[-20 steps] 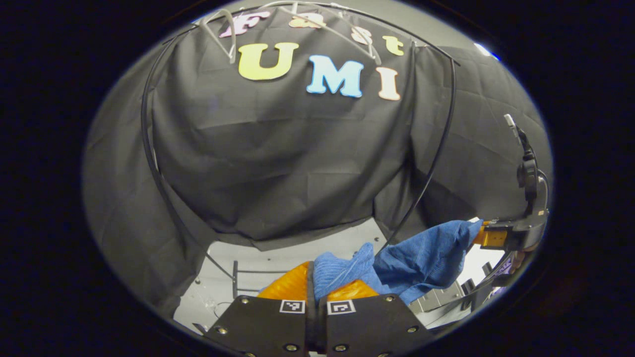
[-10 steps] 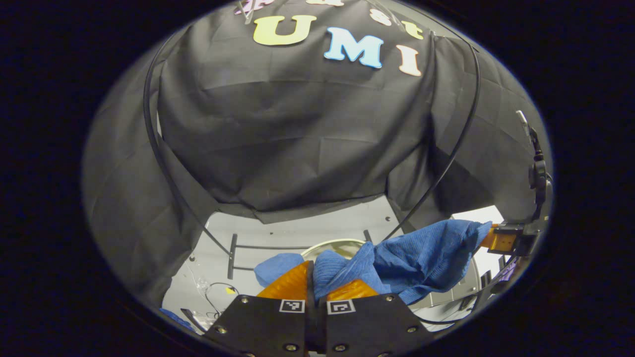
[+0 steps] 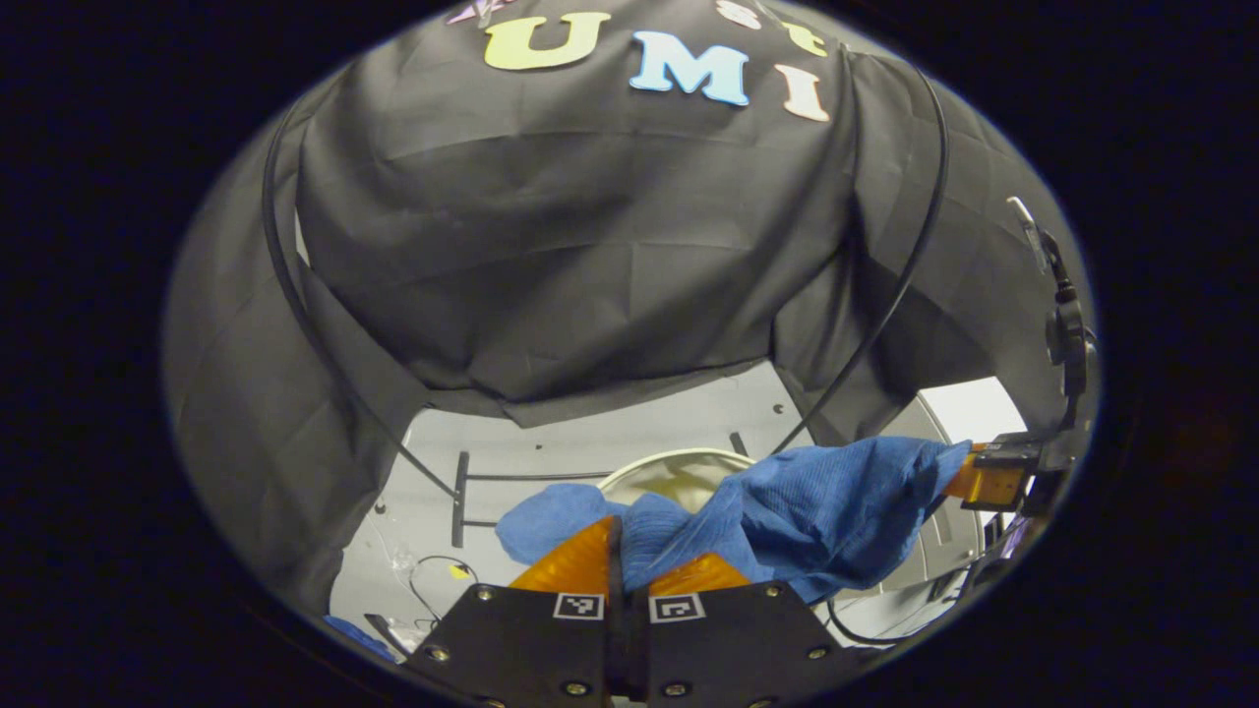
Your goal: Grasp the clothes on the hanger with both hands and then place them into the laundry hamper below.
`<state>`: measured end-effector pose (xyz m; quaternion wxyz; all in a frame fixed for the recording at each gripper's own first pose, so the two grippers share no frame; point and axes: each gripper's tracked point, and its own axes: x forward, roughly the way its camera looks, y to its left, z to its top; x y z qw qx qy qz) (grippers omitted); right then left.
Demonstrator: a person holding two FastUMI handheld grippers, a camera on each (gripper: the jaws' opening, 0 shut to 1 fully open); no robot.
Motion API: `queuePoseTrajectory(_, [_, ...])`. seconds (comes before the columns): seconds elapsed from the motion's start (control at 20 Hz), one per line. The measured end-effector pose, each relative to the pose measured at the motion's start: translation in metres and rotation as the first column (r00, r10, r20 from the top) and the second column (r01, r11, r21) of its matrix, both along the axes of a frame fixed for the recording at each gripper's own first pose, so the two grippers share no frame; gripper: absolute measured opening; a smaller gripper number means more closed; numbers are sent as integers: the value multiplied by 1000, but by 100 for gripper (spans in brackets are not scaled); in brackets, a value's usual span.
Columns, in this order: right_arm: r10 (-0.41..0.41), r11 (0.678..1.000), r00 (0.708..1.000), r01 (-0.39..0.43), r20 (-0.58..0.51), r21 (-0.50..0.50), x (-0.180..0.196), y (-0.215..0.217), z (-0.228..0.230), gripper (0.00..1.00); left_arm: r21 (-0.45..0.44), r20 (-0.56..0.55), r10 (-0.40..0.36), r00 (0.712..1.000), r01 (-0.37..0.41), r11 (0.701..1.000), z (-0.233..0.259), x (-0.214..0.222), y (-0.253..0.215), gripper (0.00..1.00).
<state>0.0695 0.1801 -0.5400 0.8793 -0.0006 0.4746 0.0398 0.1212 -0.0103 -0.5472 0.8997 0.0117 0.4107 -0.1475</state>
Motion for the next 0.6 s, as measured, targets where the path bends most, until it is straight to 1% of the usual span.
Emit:
queuePoseTrajectory(0.15, [8,1000,1000,-8,-27,-5,-9,-1,-9,4,1,-17,-9,1000,9,1000,-9,1,-3,2])
queuePoseTrajectory(0.35, [14,1000,997,-14,-81,-3,-20,2,-20,11,-17,-66,-18,998,17,1000,-24,-3,-6,3])
queuePoseTrajectory(0.4, [20,1000,996,-20,-91,5,-23,4,-22,15,-11,-79,-18,997,17,1000,-28,-5,-4,3])
queuePoseTrajectory(0.45, [28,1000,995,-27,-99,11,-26,9,-25,18,-9,-95,-20,995,19,1000,-32,-8,-2,19])
queuePoseTrajectory(0.5, [38,999,993,-37,-109,15,-29,11,-25,34,-12,-107,-16,994,15,1000,-31,-13,0,13])
queuePoseTrajectory(0.6, [58,998,990,-57,-126,10,-39,10,-24,66,-19,-142,-17,990,15,1000,-34,-24,3,46])
